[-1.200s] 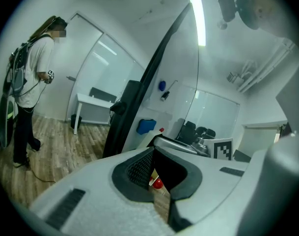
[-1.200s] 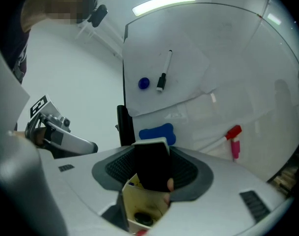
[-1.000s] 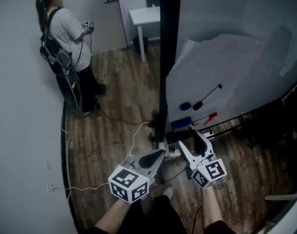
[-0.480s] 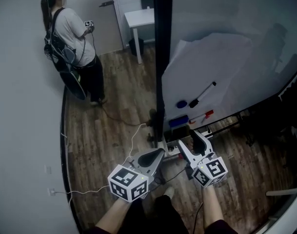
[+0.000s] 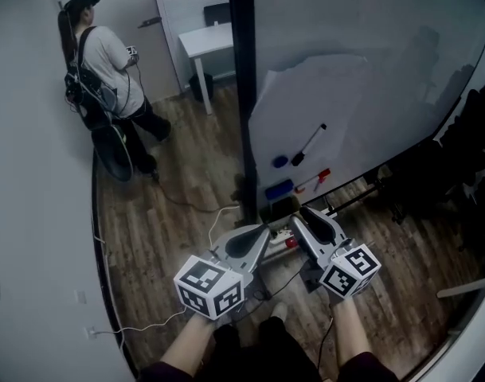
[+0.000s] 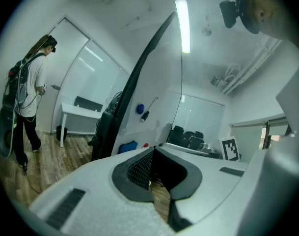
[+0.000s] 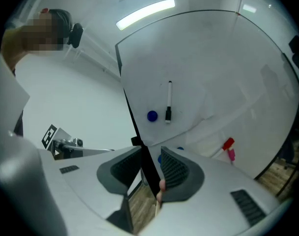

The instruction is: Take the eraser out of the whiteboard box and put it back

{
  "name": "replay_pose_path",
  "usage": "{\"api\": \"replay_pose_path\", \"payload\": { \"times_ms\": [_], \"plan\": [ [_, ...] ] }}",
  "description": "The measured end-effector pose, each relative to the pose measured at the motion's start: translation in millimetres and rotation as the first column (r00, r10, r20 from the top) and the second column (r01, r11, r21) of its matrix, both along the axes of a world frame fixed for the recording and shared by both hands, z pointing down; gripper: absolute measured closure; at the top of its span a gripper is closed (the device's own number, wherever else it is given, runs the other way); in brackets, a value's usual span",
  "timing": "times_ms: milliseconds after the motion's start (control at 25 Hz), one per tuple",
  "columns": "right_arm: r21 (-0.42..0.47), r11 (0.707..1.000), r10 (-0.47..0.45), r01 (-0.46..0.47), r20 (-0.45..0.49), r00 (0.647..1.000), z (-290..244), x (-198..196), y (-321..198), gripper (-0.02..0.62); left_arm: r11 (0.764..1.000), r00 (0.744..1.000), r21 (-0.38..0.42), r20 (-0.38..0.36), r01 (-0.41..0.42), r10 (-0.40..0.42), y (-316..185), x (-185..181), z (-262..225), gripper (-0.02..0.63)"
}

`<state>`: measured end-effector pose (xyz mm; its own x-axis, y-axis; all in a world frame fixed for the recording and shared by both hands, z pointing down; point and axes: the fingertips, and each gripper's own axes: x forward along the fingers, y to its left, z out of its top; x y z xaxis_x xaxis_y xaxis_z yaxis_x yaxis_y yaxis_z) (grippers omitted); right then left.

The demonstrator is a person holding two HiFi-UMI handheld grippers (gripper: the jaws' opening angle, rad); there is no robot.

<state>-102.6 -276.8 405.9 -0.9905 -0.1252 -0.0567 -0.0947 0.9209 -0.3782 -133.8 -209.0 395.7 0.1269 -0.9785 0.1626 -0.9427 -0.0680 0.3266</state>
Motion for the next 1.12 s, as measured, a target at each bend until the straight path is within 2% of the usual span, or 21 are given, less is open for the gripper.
{"api": "replay_pose_path", "payload": {
  "times_ms": [200,400,600,1120],
  "plan": [
    [-0.059,0.996,0.063,-0.061,0.034,0.997,-24,15,11,0.534,0.998,0.999,0.047,0.022,-0.049,0.048,3,8,-25,0.6],
    [-0.072,0.992,0.106,-0.102,0.054,0.993,-42,26,31,0.568,0.991,0.995,0.092,0.027,-0.097,0.095,11,14,-46,0.6],
    [-0.113,0.984,0.148,-0.138,0.088,0.985,-56,34,48,0.586,0.984,0.991,0.119,0.018,-0.134,0.133,20,17,-57,0.6],
    [-0.112,0.967,0.242,-0.229,0.115,0.964,-67,43,76,0.592,0.966,0.973,0.118,0.006,-0.229,0.23,36,20,-56,0.6]
  ]
}}
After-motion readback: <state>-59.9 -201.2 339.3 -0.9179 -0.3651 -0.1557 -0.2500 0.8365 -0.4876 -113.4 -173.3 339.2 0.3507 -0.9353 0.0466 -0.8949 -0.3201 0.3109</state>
